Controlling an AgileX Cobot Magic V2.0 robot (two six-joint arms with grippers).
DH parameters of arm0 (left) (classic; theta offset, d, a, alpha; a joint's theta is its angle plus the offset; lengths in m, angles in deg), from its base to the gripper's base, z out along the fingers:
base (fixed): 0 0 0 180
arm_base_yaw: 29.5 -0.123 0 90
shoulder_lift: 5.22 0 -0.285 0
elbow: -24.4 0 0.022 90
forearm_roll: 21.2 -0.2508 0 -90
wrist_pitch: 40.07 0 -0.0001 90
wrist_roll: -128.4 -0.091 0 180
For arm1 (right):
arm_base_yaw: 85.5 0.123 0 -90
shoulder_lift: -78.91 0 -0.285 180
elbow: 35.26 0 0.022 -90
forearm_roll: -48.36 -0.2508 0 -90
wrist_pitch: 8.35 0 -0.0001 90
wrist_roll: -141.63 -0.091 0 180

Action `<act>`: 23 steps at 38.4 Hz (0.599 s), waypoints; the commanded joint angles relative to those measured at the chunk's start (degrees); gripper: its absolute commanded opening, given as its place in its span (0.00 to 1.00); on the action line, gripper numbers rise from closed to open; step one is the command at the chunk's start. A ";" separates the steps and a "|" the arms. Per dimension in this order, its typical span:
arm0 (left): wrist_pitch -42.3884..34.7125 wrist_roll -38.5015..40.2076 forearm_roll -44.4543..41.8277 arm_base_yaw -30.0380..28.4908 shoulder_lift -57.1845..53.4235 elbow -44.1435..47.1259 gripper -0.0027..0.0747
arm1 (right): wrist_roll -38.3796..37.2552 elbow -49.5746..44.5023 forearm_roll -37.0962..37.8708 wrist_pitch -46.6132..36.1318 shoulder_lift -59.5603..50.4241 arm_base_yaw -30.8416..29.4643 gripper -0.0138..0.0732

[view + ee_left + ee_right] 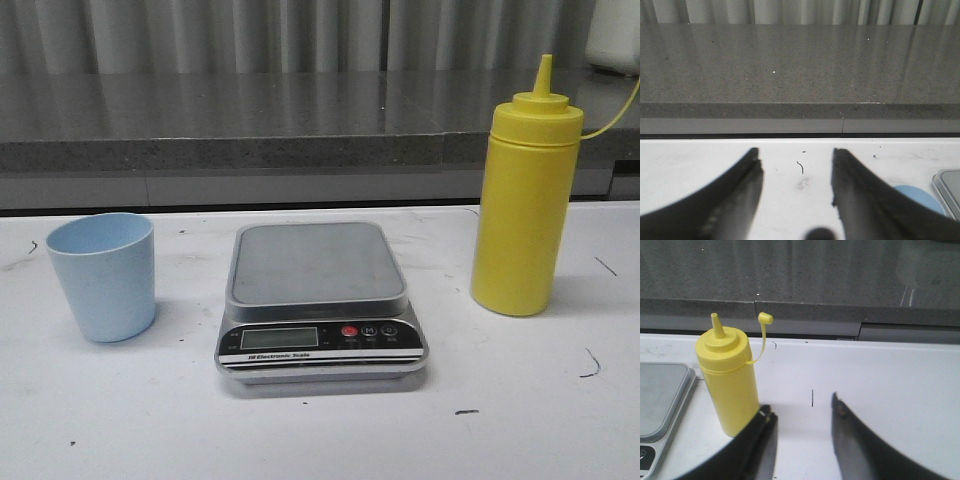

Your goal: Pour seasoning into cup on scale with both arms

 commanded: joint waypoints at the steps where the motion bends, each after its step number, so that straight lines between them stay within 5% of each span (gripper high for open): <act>1: -4.75 0.38 0.49 -0.07 0.56 -1.96 0.78 | -0.04 2.08 0.29 -4.69 0.62 -0.10 0.78; 5: -5.03 0.38 0.49 -0.07 0.56 -1.96 0.79 | -0.04 2.08 0.29 -4.75 0.62 -0.10 0.90; 15: -4.36 0.38 0.53 1.30 9.16 -4.32 0.79 | -0.04 2.08 0.29 -5.89 0.62 -0.10 0.90; 23: -2.91 -0.08 0.53 10.74 22.47 -12.32 0.79 | -0.04 2.08 0.29 -5.95 0.62 -0.10 0.90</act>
